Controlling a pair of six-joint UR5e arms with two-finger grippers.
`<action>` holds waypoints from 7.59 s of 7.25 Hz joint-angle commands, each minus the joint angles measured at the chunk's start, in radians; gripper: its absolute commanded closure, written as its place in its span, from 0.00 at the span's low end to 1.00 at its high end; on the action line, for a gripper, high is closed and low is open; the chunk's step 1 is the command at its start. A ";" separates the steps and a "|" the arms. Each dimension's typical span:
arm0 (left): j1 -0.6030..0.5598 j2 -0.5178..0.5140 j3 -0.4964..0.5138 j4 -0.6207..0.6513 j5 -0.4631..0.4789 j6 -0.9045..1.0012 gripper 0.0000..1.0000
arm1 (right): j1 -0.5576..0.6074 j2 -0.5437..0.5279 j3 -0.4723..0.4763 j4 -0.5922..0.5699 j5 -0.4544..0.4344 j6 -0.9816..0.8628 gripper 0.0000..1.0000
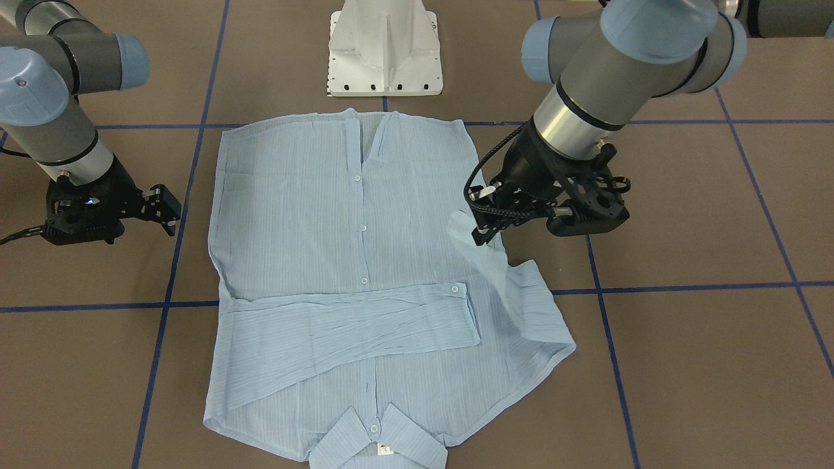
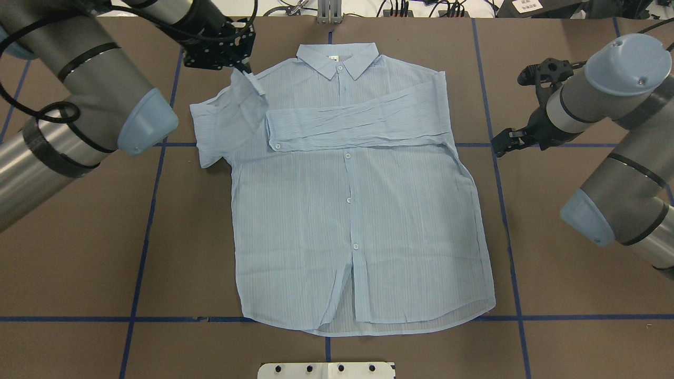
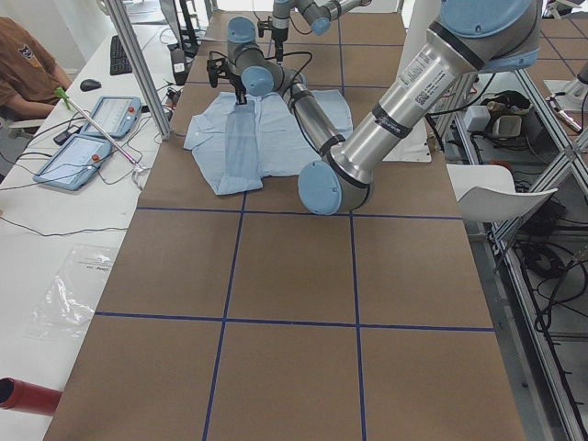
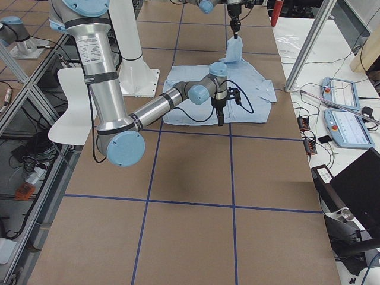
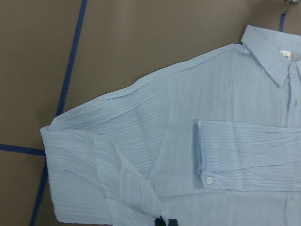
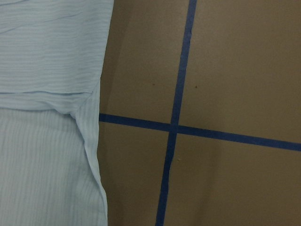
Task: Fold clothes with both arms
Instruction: 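Fold the held sleeve across the shirt toward the right gripper and release, then move the right gripper to the shirt hem corner nearest it while left gripper withdraws, then move the left gripper to the other hem corner nearest the robot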
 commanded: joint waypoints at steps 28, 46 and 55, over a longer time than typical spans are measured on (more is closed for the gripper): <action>0.241 0.255 -0.362 0.034 0.178 0.012 0.01 | -0.468 -0.215 0.242 0.172 -0.265 0.544 0.00; 0.246 0.255 -0.367 0.034 0.182 0.014 0.01 | -0.514 -0.258 0.168 0.172 -0.138 0.554 1.00; 0.646 0.477 -0.391 0.165 0.357 -0.183 0.14 | -0.464 -0.229 0.228 0.183 -0.137 0.590 1.00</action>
